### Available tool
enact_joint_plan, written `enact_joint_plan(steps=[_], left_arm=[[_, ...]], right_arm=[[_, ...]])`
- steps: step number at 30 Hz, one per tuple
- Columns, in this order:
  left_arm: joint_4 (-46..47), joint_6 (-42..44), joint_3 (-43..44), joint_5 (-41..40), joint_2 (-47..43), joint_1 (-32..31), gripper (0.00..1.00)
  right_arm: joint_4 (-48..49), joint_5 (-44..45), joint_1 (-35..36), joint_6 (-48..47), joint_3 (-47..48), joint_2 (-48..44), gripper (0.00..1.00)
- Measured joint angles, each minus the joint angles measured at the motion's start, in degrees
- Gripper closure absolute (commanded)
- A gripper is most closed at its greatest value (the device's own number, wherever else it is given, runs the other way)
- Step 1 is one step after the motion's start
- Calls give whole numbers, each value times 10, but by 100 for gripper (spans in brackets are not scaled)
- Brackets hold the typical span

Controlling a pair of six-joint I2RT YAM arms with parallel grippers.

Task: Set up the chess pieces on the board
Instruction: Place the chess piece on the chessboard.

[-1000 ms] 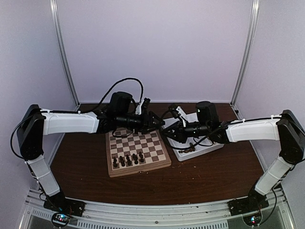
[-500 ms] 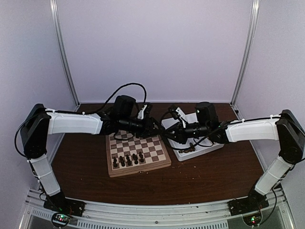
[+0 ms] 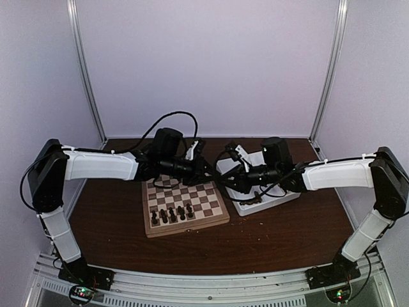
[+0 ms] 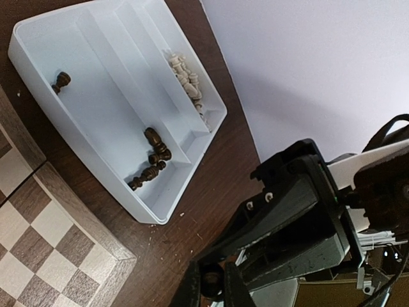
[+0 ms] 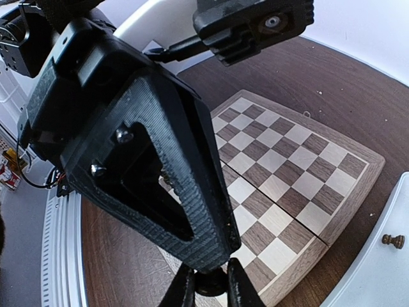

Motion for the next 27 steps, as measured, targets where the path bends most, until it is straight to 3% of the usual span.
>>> enact_joint_plan(steps=[6,13,27], left_arm=[[-2,1,0,0,0,0,100],[-18,31,0,-12,0,0,100],[-183,209,39,-162,-7,-22,100]], right_arm=[[1,9,0,-4,0,1,70],[18,20,0,-9,-6,0,47],[104,64,-14,22,-87,-48,41]])
